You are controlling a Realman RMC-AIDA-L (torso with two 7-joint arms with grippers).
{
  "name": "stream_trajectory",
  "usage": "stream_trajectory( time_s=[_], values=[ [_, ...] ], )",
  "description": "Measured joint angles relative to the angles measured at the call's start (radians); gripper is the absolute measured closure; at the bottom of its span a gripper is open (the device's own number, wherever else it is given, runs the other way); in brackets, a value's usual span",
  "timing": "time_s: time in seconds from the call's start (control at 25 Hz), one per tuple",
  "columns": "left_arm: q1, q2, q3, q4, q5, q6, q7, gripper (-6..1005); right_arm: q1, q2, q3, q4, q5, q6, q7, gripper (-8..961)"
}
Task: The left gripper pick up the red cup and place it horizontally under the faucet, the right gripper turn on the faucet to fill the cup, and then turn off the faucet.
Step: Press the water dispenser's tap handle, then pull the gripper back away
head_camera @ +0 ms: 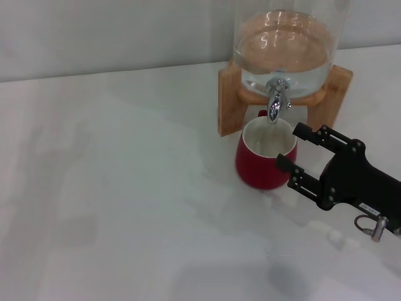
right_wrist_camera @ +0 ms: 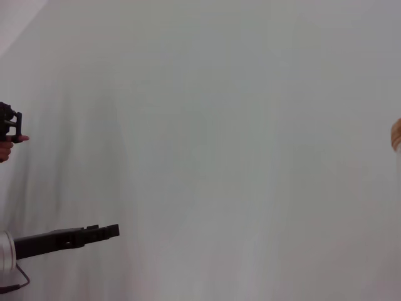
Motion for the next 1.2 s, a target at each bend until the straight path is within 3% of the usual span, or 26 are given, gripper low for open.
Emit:
stream_trajectory(
  time_s=[0.64, 1.2],
  values=[
    [-0.01, 0.002, 0.001, 0.009, 0.0, 0.0, 0.0, 115, 0.0, 0.0, 0.005, -0.003, 0.011, -0.016, -0.01, 350],
    [-0.01, 0.002, 0.001, 0.009, 0.0, -0.01, 0.0, 115, 0.01, 0.001, 0.08, 0.0, 0.014, -0.067, -0.024, 350]
  ],
)
